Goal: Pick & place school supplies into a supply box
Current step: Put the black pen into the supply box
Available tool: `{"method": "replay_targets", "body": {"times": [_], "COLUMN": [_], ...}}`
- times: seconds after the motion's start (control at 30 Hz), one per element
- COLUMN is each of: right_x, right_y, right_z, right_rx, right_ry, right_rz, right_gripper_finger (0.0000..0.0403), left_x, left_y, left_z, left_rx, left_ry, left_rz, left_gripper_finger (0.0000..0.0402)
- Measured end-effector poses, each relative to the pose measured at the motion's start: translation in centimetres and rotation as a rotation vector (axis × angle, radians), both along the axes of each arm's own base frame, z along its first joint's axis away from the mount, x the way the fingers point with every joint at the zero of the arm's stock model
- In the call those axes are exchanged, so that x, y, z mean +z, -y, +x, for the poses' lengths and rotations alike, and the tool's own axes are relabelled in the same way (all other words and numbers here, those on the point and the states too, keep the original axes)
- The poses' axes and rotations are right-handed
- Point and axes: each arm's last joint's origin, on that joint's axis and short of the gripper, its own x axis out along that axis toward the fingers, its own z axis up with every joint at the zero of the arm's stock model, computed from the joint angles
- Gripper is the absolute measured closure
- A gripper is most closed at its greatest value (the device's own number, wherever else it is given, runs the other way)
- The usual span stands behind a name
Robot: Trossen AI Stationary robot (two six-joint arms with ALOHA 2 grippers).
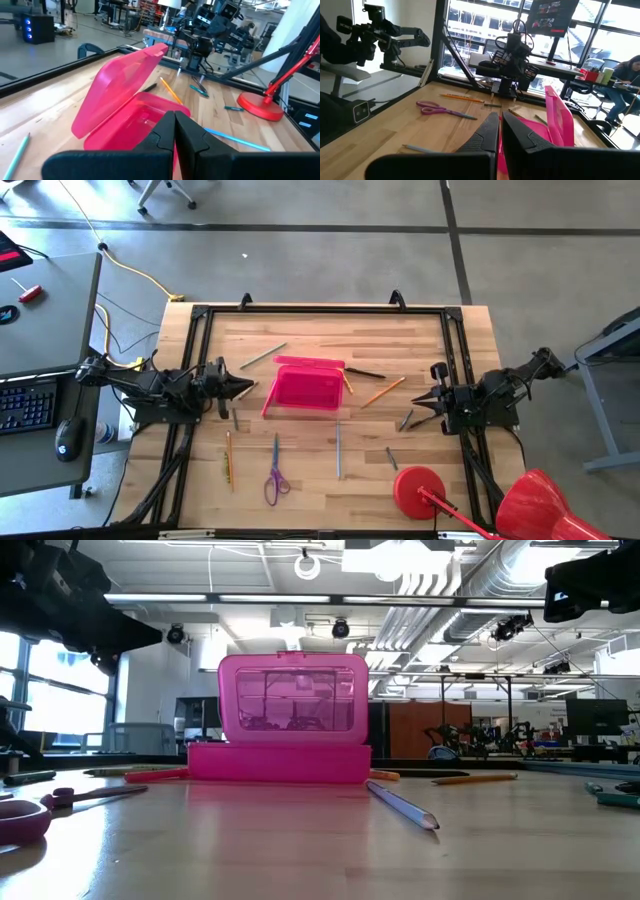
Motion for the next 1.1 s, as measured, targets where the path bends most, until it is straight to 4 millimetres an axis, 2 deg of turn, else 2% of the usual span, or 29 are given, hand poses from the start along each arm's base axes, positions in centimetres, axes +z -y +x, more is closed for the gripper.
{"method": "replay_targets", "body": {"times": [0.23,0.5,0.7,0.93,1.1], "right_x": [0.0,0.2,0.6,1.0,2.3], "right_y": [0.0,0.1,0.0,-0.1,0.4], "right_z": [0.0,0.0,0.0,-0.1,-0.3], "right_rx": [0.0,-0.046,-0.016,0.009,-0.143], "right_ry": [0.0,0.03,0.105,0.141,0.272], "right_rz": [-0.001,-0.103,-0.257,-0.247,-0.347], "right_gripper_finger": [0.0403,0.0403,0.0403,0.0403,0.0403], "left_x": [0.0,0.0,0.0,0.2,0.6], "left_y": [0.0,0.0,-0.1,-0.2,-0.1], "left_z": [0.0,0.0,0.0,0.0,0.0], "left_rx": [0.0,-0.007,0.037,0.061,0.039], "left_ry": [0.0,-0.007,-0.008,-0.022,0.028], "left_rz": [0.001,0.028,0.05,0.152,0.129], "left_gripper_finger": [0.0362,0.0362,0.0362,0.0362,0.0362]}}
